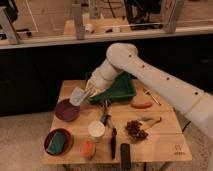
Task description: Wipe purple bowl with towel
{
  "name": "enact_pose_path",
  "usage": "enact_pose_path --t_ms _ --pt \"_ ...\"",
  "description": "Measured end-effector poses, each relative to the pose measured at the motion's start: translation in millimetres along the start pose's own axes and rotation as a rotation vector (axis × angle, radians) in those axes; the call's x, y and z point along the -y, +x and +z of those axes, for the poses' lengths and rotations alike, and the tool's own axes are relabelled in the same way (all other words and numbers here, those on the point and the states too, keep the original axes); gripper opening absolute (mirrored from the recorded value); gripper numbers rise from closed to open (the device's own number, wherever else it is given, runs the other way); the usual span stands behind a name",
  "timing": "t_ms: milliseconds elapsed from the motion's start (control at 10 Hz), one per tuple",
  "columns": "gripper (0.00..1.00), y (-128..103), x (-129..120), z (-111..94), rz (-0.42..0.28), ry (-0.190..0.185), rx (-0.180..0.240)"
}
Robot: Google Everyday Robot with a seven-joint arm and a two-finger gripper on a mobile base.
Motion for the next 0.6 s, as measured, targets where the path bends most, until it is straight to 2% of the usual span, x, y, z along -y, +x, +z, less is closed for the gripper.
enact_pose_path --t_ms 200,300,500,600 --pt "0.00 -27.8 22.7 31.1 -0.059 -0.029 -0.028" --pt "0.00 -41.2 35.9 52.0 -0.086 -0.060 -0.052" --pt "0.00 -49.2 50.2 84.9 -0.095 -0.134 -0.078" --pt "0.00 -49.6 52.5 91.2 -0.095 -0.150 -0.086"
